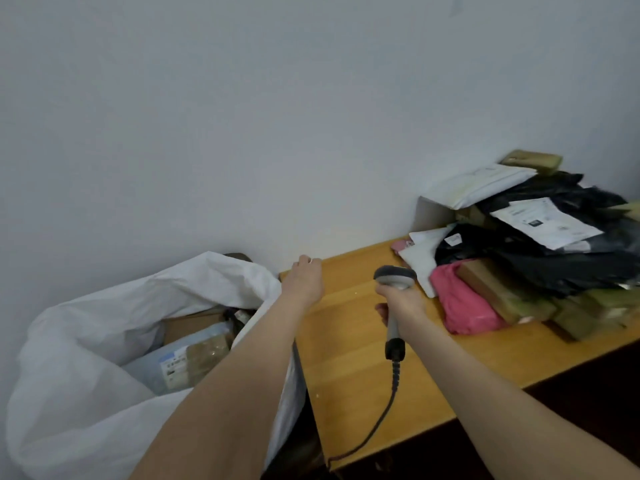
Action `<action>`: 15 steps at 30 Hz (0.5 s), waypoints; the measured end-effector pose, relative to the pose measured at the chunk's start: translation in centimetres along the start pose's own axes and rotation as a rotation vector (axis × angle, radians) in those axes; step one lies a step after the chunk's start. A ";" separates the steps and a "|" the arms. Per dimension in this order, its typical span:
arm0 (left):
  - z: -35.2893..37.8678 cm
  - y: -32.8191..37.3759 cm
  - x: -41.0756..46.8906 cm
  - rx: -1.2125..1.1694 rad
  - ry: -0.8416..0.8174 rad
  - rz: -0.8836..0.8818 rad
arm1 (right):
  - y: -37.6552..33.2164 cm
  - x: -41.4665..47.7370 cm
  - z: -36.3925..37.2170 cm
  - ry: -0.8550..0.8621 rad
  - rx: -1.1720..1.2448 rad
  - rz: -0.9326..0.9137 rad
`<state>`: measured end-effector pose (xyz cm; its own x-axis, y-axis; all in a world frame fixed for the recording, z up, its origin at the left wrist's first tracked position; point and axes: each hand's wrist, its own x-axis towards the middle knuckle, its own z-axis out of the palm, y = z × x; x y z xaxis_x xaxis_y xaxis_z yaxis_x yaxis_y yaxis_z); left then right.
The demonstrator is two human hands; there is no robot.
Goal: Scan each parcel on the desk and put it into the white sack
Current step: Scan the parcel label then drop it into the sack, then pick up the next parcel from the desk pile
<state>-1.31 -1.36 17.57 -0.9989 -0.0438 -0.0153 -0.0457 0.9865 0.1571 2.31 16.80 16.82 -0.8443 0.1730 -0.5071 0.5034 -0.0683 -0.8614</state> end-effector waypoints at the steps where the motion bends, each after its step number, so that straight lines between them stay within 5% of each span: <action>1: 0.3 1.4 0.5 0.006 -0.013 0.019 | -0.2 0.4 -1.3 0.015 -0.014 0.025; 15: 6.5 22.6 10.6 -0.029 -0.142 0.354 | -3.5 9.5 -18.9 0.345 -0.060 0.018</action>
<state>-12.89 21.52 14.51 -0.9420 0.3229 -0.0914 0.2996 0.9318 0.2049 -4.01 37.26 15.60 -0.7286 0.4948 -0.4736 0.5361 -0.0185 -0.8440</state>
